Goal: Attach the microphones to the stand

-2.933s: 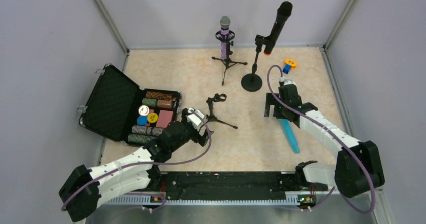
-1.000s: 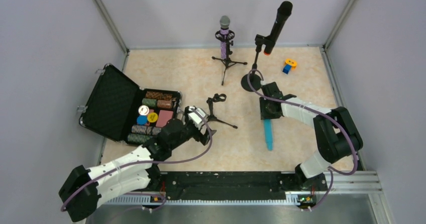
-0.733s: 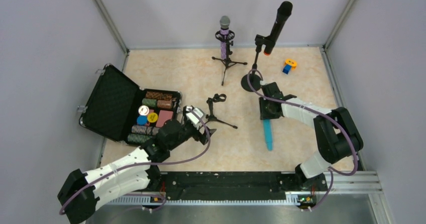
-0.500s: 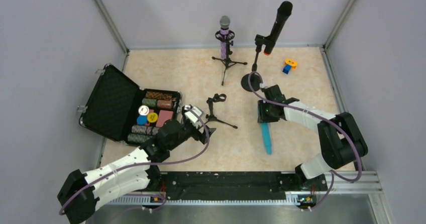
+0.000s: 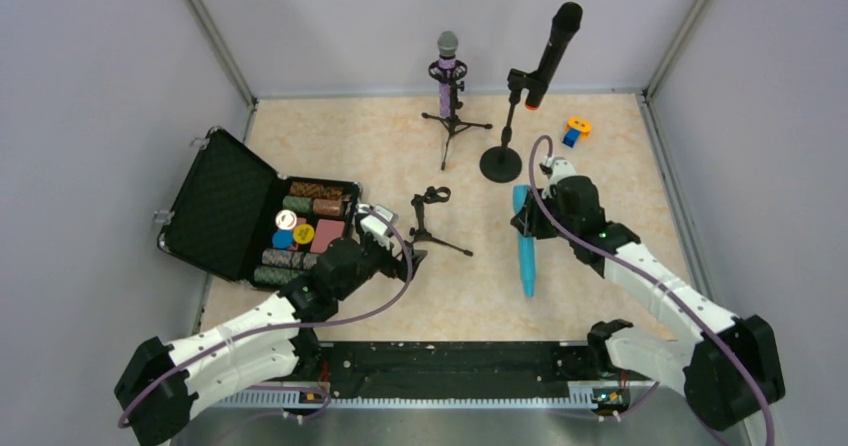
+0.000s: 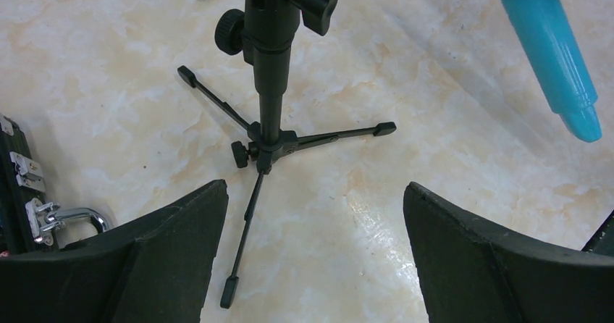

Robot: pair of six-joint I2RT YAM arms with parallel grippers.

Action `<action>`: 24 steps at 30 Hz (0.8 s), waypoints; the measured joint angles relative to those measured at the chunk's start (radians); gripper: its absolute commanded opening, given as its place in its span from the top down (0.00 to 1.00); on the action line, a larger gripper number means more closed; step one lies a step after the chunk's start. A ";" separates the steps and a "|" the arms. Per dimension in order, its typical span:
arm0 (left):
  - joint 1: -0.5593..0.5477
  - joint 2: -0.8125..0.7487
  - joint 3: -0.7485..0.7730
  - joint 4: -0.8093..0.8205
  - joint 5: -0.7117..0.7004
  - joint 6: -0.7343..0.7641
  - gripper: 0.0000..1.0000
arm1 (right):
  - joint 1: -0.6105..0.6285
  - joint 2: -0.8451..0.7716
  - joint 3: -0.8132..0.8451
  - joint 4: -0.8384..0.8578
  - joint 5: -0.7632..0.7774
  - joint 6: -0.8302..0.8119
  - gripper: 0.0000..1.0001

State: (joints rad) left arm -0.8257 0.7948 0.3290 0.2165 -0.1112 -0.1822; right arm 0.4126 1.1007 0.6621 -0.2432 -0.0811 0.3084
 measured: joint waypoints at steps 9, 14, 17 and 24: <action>0.000 0.018 0.000 0.000 -0.014 -0.060 0.01 | 0.000 -0.313 -0.167 0.200 -0.047 0.034 1.00; 0.000 0.024 0.000 0.001 -0.019 -0.108 0.01 | 0.000 -0.466 -0.261 0.317 -0.061 0.036 1.00; 0.000 0.030 0.000 0.001 -0.017 -0.136 0.01 | 0.000 -0.544 -0.294 0.365 -0.058 0.036 1.00; 0.000 0.066 0.000 0.053 0.003 -0.170 0.01 | 0.000 -0.659 -0.310 0.430 -0.041 0.035 1.00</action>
State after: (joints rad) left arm -0.8257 0.8612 0.3290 0.2695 -0.1078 -0.3519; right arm 0.4126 0.4416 0.3523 0.1871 -0.1219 0.3435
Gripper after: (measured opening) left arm 0.985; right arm 0.372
